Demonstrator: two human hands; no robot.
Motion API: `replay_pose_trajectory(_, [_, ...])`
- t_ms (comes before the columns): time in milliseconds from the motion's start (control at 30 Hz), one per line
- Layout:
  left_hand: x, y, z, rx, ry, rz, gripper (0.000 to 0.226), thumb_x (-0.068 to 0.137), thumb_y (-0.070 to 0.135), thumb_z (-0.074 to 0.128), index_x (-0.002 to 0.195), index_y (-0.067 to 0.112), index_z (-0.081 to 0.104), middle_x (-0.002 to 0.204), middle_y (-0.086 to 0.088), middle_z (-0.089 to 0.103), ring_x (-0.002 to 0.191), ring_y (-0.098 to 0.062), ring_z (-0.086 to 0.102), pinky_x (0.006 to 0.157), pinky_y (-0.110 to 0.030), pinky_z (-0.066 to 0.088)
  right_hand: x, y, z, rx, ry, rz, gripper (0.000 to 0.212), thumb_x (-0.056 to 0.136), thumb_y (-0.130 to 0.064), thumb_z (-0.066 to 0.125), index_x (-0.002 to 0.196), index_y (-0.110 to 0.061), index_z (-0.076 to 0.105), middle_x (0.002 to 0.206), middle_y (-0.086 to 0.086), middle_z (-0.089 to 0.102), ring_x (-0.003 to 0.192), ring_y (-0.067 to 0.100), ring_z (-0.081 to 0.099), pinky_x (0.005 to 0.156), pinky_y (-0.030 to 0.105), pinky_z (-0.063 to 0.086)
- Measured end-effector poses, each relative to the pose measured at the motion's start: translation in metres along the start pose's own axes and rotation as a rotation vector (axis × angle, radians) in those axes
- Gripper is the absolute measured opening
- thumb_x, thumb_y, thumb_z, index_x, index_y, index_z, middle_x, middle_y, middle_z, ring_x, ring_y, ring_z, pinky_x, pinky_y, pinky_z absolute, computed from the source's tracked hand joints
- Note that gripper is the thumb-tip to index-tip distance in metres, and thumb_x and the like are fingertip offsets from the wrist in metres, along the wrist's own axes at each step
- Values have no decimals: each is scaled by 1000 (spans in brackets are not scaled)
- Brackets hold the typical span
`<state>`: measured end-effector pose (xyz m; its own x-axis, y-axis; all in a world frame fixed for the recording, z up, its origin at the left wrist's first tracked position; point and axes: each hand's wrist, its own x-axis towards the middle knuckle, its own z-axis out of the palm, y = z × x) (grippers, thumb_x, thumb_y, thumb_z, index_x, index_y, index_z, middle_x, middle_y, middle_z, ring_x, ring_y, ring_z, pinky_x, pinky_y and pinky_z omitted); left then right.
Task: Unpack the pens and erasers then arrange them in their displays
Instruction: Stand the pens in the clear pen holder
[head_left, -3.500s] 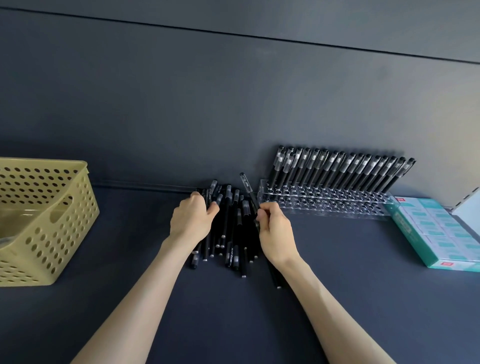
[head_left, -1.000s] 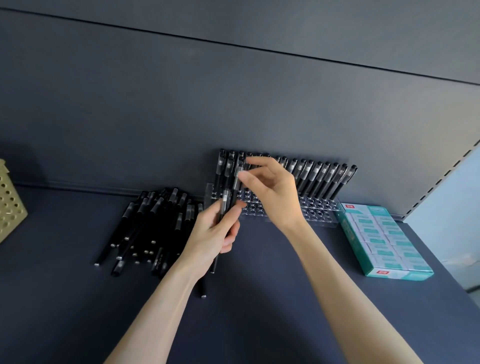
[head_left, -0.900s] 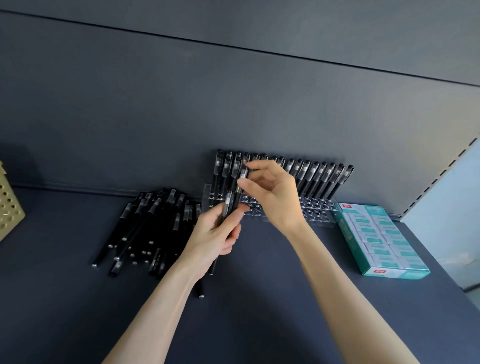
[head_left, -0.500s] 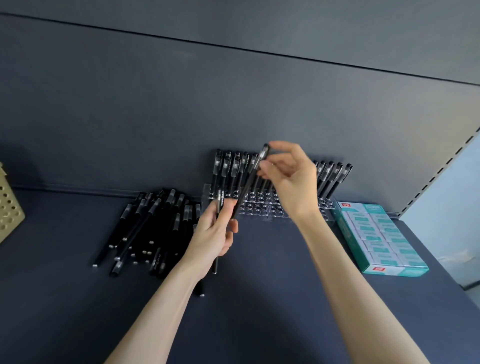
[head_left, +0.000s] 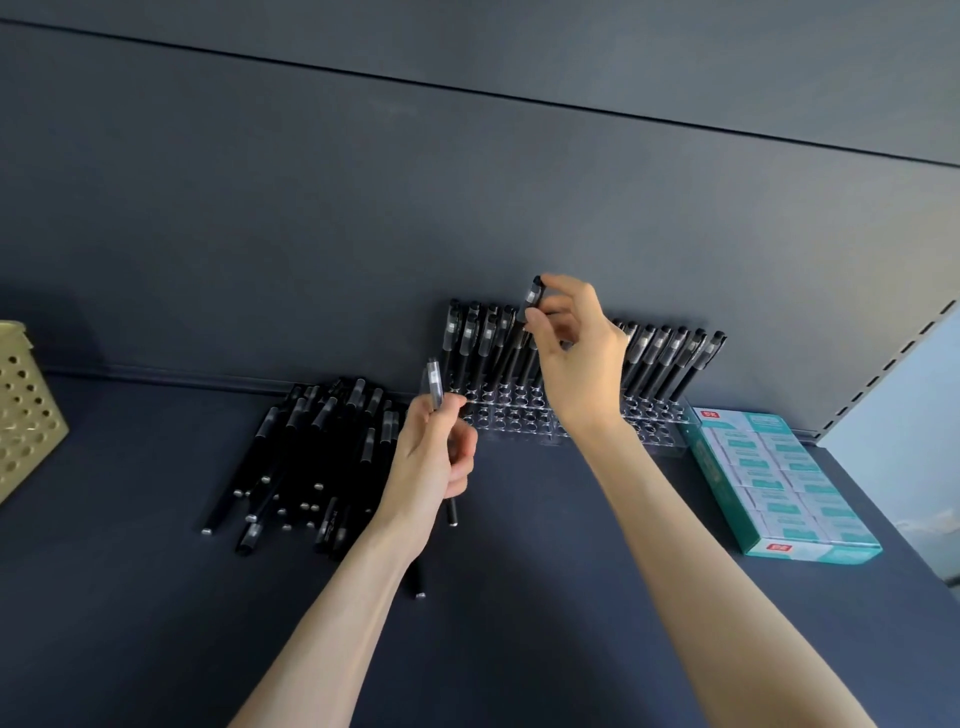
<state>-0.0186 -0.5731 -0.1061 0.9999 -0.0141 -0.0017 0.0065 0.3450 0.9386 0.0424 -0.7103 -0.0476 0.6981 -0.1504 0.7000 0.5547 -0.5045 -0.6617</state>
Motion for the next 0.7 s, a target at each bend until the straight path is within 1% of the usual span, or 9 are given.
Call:
replay_pose_trajectory(67, [0,1,1,-109,-7,-32,13,99,24,39,96,14,46,61,3,55,43,-8,35,38,-19,25,-2,2,2,-24,-21,2,26,87,-3,62,112,-10,60,82,-4,61,71,12,60,70,11,46])
replay_pose_trajectory(133, [1,2,2,-182,-25,-53,17,100,20,33,96,14,48,63,0,58,45,-10,39,39,-20,28,-4,3,4,-48,-50,4,25,87,-5,62,111,-10,60,82,-3,62,72,15,61,72,18,49])
replay_pose_trajectory(233, [0,1,3,-126,-40,11,23,103,18,31,98,13,53,66,-1,57,49,-11,43,42,-22,33,-7,6,8,-107,-100,9,23,87,-7,63,109,-10,62,81,-5,62,71,16,61,74,32,53])
replay_pose_trajectory(333, [-3,-1,2,-10,-78,95,19,101,29,43,102,19,58,66,-1,54,49,-13,41,46,-24,37,-11,8,10,-141,-150,33,22,86,-9,64,108,-12,62,79,-8,61,70,15,60,75,39,53])
replay_pose_trajectory(433, [-3,0,-2,90,-90,95,20,92,44,53,101,29,63,62,3,45,45,-10,29,43,-21,27,-16,10,10,-134,-160,46,22,86,-8,64,107,-13,62,77,-8,61,70,18,60,73,42,53])
replay_pose_trajectory(500, [-1,-2,-2,89,-69,74,22,93,42,50,102,27,64,61,5,44,46,-8,28,44,-20,25,-17,9,9,-126,-161,55,22,86,-7,63,108,-13,63,78,-6,62,71,19,60,73,42,53])
replay_pose_trajectory(567, [0,-3,-1,74,-57,67,24,100,29,42,108,21,63,61,5,47,48,-8,31,46,-21,27,-17,8,7,-133,-157,59,24,87,-6,63,109,-12,63,82,-3,63,72,20,59,72,40,52])
replay_pose_trajectory(633, [-1,-4,-1,119,-60,86,25,101,21,39,108,21,64,63,5,50,53,-9,36,49,-20,33,-20,6,2,-113,-123,76,23,87,-7,63,109,-13,63,83,-2,63,71,16,58,70,32,52])
replay_pose_trajectory(700, [-2,-4,0,170,-75,112,24,101,18,43,106,23,66,67,7,54,56,-9,39,53,-18,36,-24,3,-4,-9,-108,138,18,88,-13,64,105,-16,63,80,-5,64,70,9,58,66,20,49])
